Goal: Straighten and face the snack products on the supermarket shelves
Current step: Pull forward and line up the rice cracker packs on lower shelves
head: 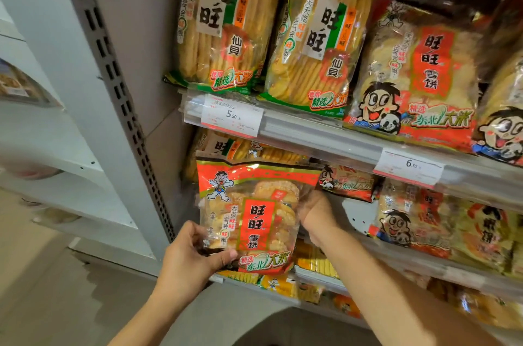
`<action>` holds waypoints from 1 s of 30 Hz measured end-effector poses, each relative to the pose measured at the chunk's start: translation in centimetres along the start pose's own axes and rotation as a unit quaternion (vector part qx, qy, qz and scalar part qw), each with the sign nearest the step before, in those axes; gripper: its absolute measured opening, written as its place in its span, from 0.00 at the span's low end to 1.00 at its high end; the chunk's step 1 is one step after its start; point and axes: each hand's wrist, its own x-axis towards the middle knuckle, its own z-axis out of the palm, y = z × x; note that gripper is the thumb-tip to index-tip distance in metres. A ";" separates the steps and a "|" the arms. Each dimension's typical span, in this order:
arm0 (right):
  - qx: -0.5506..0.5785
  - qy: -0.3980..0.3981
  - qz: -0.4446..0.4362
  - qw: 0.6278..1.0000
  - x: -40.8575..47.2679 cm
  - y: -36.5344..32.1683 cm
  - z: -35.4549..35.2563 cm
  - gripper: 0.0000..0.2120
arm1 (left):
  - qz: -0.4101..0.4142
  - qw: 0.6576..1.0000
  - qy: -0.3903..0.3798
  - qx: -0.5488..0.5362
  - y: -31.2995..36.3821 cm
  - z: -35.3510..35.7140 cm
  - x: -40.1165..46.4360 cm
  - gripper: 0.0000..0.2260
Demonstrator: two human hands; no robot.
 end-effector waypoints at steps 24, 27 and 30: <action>-0.138 0.193 -0.124 0.963 2.2 -0.9 -16.5 0.10 | 0.200 0.956 -0.164 0.137 11.8 18.7 5.6 0.27; -0.142 0.190 -0.072 0.969 4.2 -1.4 -15.6 0.13 | 0.159 0.960 -0.176 0.147 11.4 19.2 6.7 0.22; -0.142 0.162 -0.073 0.974 5.1 -0.3 -15.4 0.09 | 0.144 0.958 -0.176 0.172 10.1 19.3 6.8 0.19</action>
